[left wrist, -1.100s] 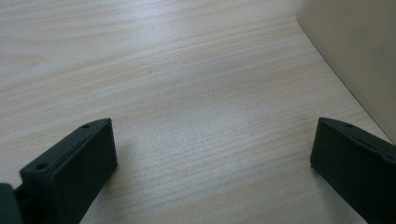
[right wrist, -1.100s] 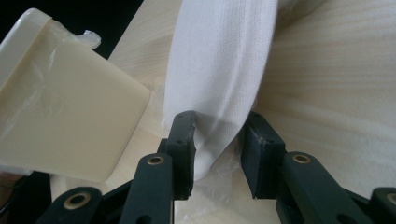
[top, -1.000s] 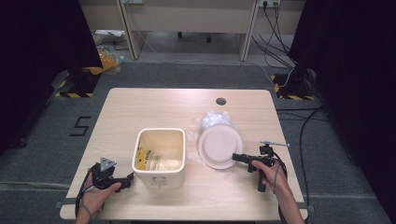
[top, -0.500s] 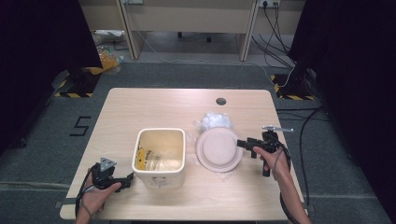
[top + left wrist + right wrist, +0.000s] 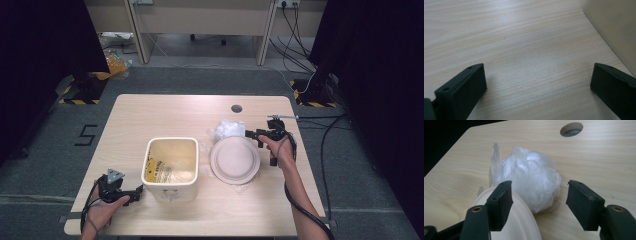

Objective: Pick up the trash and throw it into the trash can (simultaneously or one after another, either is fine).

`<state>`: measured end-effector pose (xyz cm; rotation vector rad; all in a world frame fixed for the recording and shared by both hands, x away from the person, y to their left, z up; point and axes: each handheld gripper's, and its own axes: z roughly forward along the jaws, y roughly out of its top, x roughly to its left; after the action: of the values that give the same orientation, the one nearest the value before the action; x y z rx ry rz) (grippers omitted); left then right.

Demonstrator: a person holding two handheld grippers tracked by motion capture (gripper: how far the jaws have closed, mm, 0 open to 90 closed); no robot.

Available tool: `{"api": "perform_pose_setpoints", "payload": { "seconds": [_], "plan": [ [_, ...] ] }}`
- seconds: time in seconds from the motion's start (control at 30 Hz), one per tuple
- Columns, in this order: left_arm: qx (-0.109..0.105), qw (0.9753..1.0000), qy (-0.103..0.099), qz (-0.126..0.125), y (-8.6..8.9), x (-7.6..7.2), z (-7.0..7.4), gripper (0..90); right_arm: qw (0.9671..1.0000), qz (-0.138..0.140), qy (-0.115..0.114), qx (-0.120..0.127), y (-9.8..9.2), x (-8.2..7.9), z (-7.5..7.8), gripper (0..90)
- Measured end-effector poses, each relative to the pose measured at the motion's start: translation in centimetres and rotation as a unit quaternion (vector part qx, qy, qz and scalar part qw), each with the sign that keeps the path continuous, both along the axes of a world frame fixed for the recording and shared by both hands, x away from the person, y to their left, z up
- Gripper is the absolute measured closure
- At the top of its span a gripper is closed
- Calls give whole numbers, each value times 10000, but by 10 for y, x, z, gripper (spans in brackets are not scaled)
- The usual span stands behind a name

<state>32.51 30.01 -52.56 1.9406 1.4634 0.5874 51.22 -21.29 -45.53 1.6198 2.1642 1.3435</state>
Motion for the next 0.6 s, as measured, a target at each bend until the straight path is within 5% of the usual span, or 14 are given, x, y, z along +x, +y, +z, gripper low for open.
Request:
{"api": "perform_pose_setpoints", "payload": {
  "seconds": [0.3,0.6],
  "plan": [
    [-1,10000,-1,0,0,0,0,0,9994,30,184,-291,27,20,-6,362],
    [0,10000,0,0,0,0,0,0,9990,127,220,-362,27,21,-24,635]
  ]
}}
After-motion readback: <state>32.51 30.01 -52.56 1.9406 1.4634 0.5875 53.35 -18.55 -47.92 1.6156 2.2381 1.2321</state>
